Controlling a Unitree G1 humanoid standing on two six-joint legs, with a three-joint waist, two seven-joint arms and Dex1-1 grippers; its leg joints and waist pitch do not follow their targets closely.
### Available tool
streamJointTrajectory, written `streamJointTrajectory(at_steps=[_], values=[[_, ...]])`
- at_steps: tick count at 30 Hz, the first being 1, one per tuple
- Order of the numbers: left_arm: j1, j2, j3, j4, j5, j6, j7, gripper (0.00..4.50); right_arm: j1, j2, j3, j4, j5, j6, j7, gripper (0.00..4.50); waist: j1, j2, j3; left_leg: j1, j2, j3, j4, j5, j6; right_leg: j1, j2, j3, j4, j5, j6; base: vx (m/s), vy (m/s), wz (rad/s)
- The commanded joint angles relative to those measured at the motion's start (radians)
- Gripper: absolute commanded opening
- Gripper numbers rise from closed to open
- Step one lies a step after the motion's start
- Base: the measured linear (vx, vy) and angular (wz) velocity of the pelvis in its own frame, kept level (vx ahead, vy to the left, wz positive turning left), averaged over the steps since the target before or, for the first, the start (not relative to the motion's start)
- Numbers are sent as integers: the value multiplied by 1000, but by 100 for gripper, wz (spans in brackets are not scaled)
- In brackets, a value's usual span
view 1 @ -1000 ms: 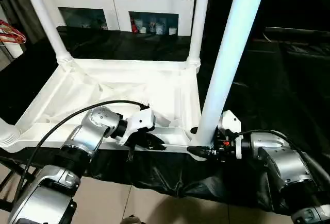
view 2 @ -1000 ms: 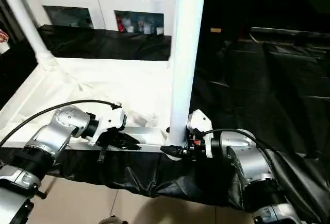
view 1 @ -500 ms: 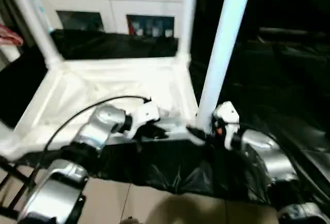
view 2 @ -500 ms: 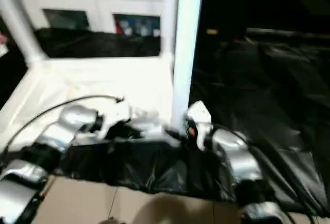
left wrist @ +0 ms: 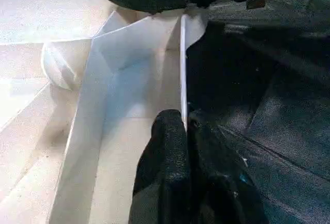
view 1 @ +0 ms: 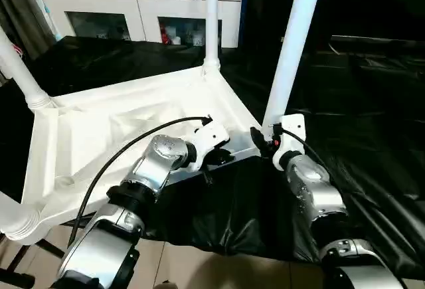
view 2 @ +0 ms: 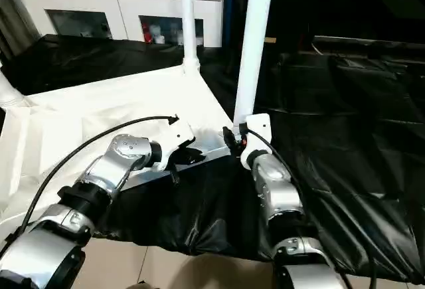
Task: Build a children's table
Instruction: Rotate leg to tighten
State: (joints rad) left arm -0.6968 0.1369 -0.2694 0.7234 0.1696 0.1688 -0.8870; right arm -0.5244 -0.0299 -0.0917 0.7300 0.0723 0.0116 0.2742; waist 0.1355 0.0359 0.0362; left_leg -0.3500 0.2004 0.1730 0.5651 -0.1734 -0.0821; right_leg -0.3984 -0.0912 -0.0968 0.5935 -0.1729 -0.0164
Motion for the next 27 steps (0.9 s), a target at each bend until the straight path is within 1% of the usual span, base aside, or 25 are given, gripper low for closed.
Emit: streamJointTrajectory(at_steps=[1,2,3,5,7,8,9,10,11,12,13,14,15,16,17,18,19,20,21,23,24,25,26,27], values=[[-1,-60,-44,-50,-22,-24,-9,0,12,86,88,41,5,38,87,361,-9,6,-53,2,24,-9,-70,-309,15,49,-62,49,-83,-283,-165,0,0,0],[1,-54,-44,-50,-22,-27,-14,0,14,78,93,36,-4,35,91,375,-10,6,-53,1,24,-10,-71,-311,14,49,-62,49,-84,-296,-160,0,0,0],[5,-43,-45,-51,-20,-31,-25,0,19,64,99,23,-11,30,110,384,-11,9,-53,1,25,-10,-71,-313,12,49,-62,49,-84,-299,-159,0,0,0],[13,-24,-51,-57,-19,-43,-50,0,26,42,110,1,-8,26,152,384,-16,6,-53,0,25,-10,-71,-309,16,49,-61,49,-84,-284,-161,0,0,0],[20,-7,-54,-66,-21,-52,-76,0,33,22,120,-21,-3,26,196,384,-19,5,-55,-4,26,-10,-70,-288,24,53,-60,49,-79,-245,-169,0,0,0],[26,9,-55,-75,-27,-66,-107,0,41,1,132,-47,3,28,247,384,-23,5,-56,-5,25,-9,-68,-275,31,54,-58,49,-77,-217,-179,0,0,0],[30,26,-57,-83,-33,-77,-138,0,49,-20,145,-75,12,33,302,384,-23,5,-58,-6,24,-9,-66,-262,41,58,-58,48,-74,-197,-184,0,0,0],[33,42,-61,-88,-34,-86,-161,0,56,-40,161,-98,14,36,349,384,-22,7,-57,-7,25,-6,-64,-252,52,57,-57,48,-74,-177,-191,0,0,0],[34,48,-62,-90,-34,-88,-168,0,58,-47,167,-106,14,36,364,384,-23,7,-58,-8,26,-7,-63,-243,54,58,-57,48,-71,-163,-195,0,0,0],[37,68,-63,-94,-41,-105,-201,0,70,-79,192,-141,18,46,436,384,-24,10,-56,-8,26,-6,-63,-240,57,57,-57,47,-71,-161,-202,0,0,0],[40,80,-62,-97,-47,-113,-222,0,82,-104,211,-172,26,65,498,384,-21,8,-57,-6,26,-5,-61,-245,58,58,-57,46,-72,-176,-204,0,0,0],[42,92,-59,-98,-54,-122,-243,0,93,-130,231,-202,34,87,564,384,-20,7,-54,-6,27,-4,-62,-249,60,58,-56,47,-73,-183,-204,0,0,0],[43,102,-57,-97,-60,-128,-261,0,101,-153,249,-225,38,98,613,384,-17,6,-54,-8,29,-4,-61,-248,68,60,-56,47,-72,-187,-202,0,0,0],[43,102,-57,-97,-60,-128,-261,0,101,-154,249,-225,38,98,614,384,-16,5,-53,-8,30,-4,-63,-254,70,57,-58,47,-73,-211,-200,0,0,0],[45,110,-56,-99,-65,-132,-279,0,108,-173,263,-244,41,105,653,384,-16,6,-52,-7,30,-3,-63,-260,67,54,-59,47,-76,-232,-197,0,0,0],[51,127,-56,-106,-74,-139,-315,0,122,-207,286,-281,51,124,723,384,-11,0,-52,-4,30,-4,-63,-264,64,55,-60,47,-78,-264,-190,0,0,0],[54,142,-56,-111,-80,-144,-340,0,133,-235,304,-311,62,140,779,384,-11,-3,-51,-5,30,-4,-63,-265,64,55,-60,48,-78,-274,-186,0,0,0],[56,153,-56,-113,-85,-150,-359,0,142,-257,318,-333,69,149,819,384,-8,1,-48,-5,33,-5,-66,-276,66,53,-61,49,-81,-300,-176,0,0,0],[58,170,-57,-113,-90,-159,-389,0,154,-289,335,-363,78,162,876,384,-6,0,-48,-2,33,-5,-66,-284,66,51,-61,50,-83,-314,-171,0,0,0],[57,177,-58,-112,-92,-162,-400,0,157,-300,341,-373,80,166,895,384,-3,-5,-49,-6,33,-5,-65,-272,65,51,-62,51,-82,-313,-170,0,0,0],[55,186,-58,-108,-93,-168,-411,0,162,-318,349,-390,83,178,925,384,3,-7,-49,-5,33,-5,-64,-254,67,51,-64,51,-80,-313,-168,0,0,0],[52,194,-57,-102,-94,-174,-422,0,168,-337,359,-406,87,186,955,384,3,-7,-49,-5,33,-5,-64,-254,67,51,-64,51,-80,-313,-168,0,0,0],[49,200,-57,-95,-94,-180,-429,0,171,-349,365,-416,91,194,977,384,8,-13,-49,-5,33,-4,-63,-247,68,50,-64,51,-80,-317,-165,0,0,0],[46,207,-56,-89,-94,-186,-436,0,174,-362,372,-427,91,204,1000,384,12,-12,-51,-4,35,-4,-63,-238,69,50,-65,52,-78,-310,-166,0,0,0]])
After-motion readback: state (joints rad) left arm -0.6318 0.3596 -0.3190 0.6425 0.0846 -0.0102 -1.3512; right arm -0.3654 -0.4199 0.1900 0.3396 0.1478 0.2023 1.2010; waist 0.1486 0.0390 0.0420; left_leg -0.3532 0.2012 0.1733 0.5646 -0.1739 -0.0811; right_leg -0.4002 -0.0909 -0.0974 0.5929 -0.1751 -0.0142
